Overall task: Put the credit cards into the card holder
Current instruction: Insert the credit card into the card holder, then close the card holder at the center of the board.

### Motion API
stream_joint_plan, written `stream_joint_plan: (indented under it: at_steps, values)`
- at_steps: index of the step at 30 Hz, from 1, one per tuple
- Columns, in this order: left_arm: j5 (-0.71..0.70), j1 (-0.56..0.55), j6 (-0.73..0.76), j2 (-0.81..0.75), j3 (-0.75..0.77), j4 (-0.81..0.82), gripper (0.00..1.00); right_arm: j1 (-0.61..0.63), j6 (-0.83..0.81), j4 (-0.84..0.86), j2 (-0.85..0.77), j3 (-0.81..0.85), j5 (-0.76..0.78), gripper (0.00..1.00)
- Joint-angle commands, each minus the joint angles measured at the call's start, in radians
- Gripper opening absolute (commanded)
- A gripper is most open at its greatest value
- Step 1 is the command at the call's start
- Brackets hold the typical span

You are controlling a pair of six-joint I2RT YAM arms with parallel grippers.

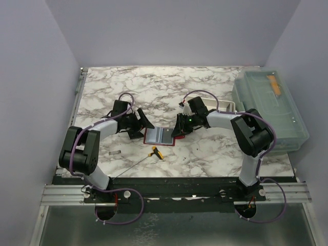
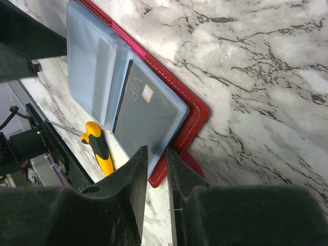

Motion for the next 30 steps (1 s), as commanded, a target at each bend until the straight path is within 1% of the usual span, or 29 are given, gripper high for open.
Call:
stream_joint_plan:
  at_steps: [1,5,7,10,12,16,19,21,24,26,27,29,30]
  values:
    - [0.179,-0.017,-0.11,0.019,-0.066,0.184,0.83,0.004,-0.016,0.0,0.059,-0.008,0.023,0.25]
    - [0.255,-0.021,-0.216,-0.047,-0.094,0.299,0.8,0.004,-0.002,0.026,0.065,-0.015,0.001,0.25]
    - [0.27,-0.025,-0.25,-0.081,-0.083,0.309,0.79,0.005,0.003,0.037,0.071,-0.019,-0.007,0.25]
    - [0.278,-0.055,-0.279,-0.119,-0.053,0.315,0.79,0.006,0.012,0.042,0.076,-0.019,-0.012,0.25]
    - [0.275,-0.088,-0.303,-0.116,-0.028,0.323,0.79,0.008,0.018,0.043,0.07,-0.018,-0.01,0.25]
    - [0.253,-0.18,-0.318,-0.046,0.021,0.349,0.79,0.009,0.041,-0.013,0.031,0.0,0.037,0.26]
    - [0.239,-0.224,-0.319,0.036,0.039,0.377,0.79,0.002,0.06,-0.124,-0.033,0.016,0.177,0.37]
    - [0.243,-0.235,-0.324,0.085,0.034,0.41,0.78,-0.015,0.058,-0.178,-0.098,0.007,0.221,0.43]
    - [0.256,-0.241,-0.33,0.127,0.032,0.447,0.76,-0.044,0.036,-0.256,-0.178,0.002,0.253,0.46]
    - [0.26,-0.242,-0.316,0.097,0.036,0.45,0.76,-0.045,0.02,-0.287,-0.219,0.002,0.27,0.49]
    - [0.219,-0.222,-0.209,-0.003,0.069,0.297,0.79,-0.045,-0.005,-0.293,-0.239,0.0,0.219,0.53]
    - [0.19,-0.191,-0.131,-0.056,0.085,0.173,0.82,-0.045,-0.008,-0.267,-0.234,-0.011,0.177,0.56]
    - [0.18,-0.155,-0.099,-0.08,0.083,0.116,0.84,-0.046,-0.007,-0.244,-0.228,-0.015,0.146,0.59]
